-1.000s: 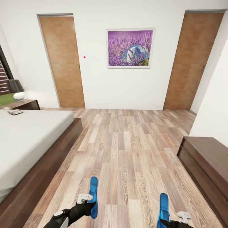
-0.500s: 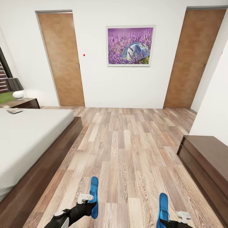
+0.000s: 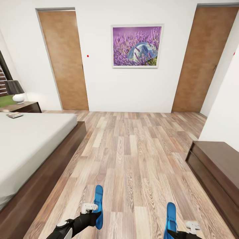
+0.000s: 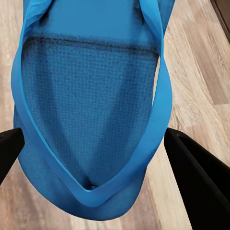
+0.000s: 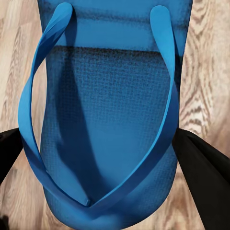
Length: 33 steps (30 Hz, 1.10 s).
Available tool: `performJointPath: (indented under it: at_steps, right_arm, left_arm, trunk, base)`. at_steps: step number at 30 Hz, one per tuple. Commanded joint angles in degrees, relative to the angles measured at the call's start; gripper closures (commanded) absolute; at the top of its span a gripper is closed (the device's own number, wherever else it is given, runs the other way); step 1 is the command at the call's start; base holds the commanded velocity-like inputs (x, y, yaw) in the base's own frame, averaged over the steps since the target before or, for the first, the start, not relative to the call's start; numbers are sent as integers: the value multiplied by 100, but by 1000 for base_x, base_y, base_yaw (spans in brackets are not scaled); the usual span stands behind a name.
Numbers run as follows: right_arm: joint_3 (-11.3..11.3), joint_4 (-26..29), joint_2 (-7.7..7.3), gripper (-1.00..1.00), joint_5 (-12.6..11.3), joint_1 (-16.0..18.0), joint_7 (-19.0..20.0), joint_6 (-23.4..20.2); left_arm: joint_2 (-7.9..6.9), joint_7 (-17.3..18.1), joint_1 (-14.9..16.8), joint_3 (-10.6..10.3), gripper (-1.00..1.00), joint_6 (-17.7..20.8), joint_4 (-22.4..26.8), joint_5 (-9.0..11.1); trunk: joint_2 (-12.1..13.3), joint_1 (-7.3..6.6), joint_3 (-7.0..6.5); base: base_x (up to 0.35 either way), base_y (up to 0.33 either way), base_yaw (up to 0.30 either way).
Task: In the bedroom, move the book from the bed onto either nightstand, and place the two sandals side by side next to the bed.
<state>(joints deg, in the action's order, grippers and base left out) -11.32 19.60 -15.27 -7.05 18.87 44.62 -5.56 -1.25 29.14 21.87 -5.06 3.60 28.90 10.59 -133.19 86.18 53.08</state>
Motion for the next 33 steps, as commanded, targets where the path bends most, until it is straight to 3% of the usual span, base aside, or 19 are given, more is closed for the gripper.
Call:
performJointPath:
  at_steps: [1,17,21,25,28,33]
  right_arm:
    - [-19,-2,3,100,-51,3,25,-56]
    - [-14,-283,15,100,-44,3,-30,-56]
    - [-4,-288,15,100,-45,3,-680,-59]
    - [-4,-290,15,100,-70,3,-1832,-59]
    - [-1,-290,18,100,-51,3,-2083,-50]
    - [6,-290,15,100,-24,3,-2098,244]
  left_arm:
    - [-6,-5,2,-30,100,35,8,57]
    - [73,-13,2,-23,100,42,-203,47]
    - [122,-23,2,-29,100,66,-216,41]
    - [155,-117,2,-24,100,68,-271,40]
    - [154,-226,2,-15,100,49,-439,39]
    - [152,-256,2,-13,100,-28,-625,36]
  trunk:
    - [-2,0,6]
    - [-2,0,6]
    - [-2,0,6]
    - [-2,0,6]
    - [-2,0,6]
    - [-2,0,6]
  base:
    - [190,0,0]
    - [311,0,0]
    - [324,0,0]
    - [321,0,0]
    - [290,0,0]
    - [245,0,0]
